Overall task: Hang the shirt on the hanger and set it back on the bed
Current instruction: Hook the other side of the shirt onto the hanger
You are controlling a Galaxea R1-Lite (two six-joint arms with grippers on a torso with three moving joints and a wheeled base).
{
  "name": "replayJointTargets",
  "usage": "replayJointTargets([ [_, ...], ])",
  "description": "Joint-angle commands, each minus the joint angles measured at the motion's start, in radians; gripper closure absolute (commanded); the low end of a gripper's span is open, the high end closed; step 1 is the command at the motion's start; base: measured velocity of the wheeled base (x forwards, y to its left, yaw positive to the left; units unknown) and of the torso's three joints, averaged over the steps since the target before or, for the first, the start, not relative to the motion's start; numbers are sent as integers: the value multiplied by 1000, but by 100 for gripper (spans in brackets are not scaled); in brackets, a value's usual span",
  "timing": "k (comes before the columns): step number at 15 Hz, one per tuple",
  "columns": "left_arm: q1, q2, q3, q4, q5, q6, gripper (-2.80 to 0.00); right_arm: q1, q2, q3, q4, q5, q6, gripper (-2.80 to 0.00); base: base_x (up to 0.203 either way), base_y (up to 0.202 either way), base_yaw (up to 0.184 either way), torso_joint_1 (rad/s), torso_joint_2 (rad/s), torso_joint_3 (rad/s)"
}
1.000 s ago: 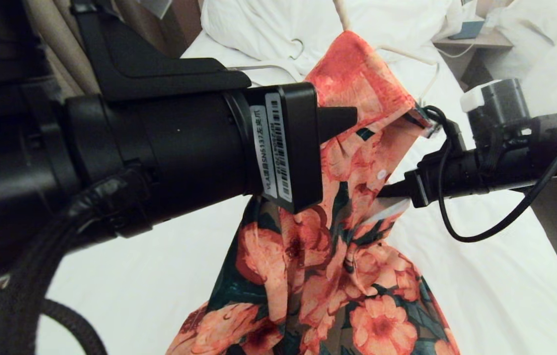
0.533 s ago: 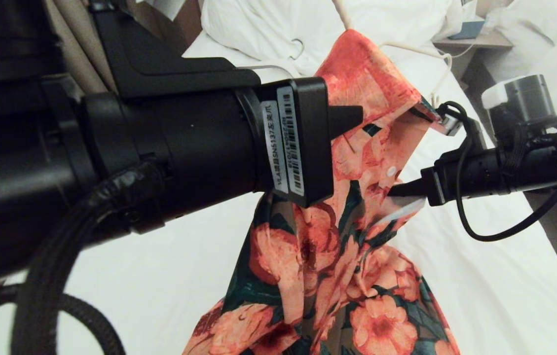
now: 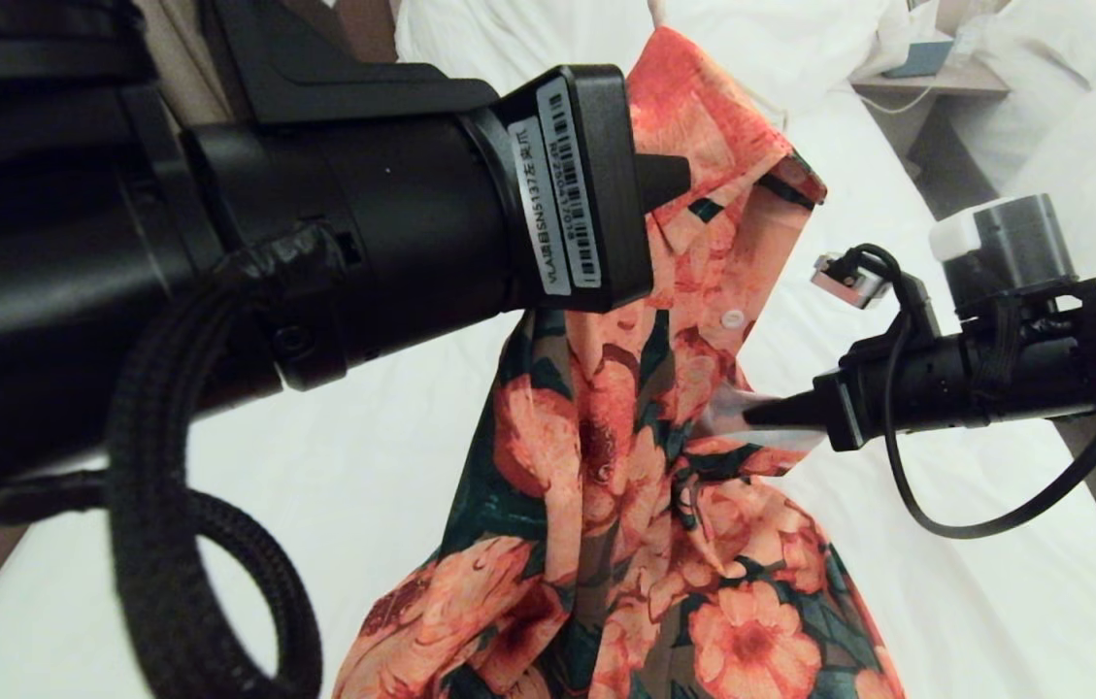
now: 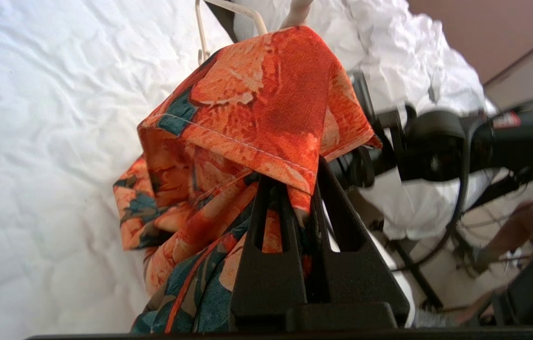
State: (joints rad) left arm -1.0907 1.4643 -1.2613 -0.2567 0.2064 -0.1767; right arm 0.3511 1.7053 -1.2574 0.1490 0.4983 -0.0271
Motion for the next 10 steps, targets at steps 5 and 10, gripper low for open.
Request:
replayJointTargets([
  [5, 20, 5, -3, -19, 5, -6, 0, -26, -39, 67, -98, -62, 140, 0, 0, 0, 0, 0, 0, 0],
  [10, 6, -4, -3, -15, 4, -7, 0, -106, -29, 69, -158, -93, 220, 0, 0, 0, 0, 0, 0, 0],
])
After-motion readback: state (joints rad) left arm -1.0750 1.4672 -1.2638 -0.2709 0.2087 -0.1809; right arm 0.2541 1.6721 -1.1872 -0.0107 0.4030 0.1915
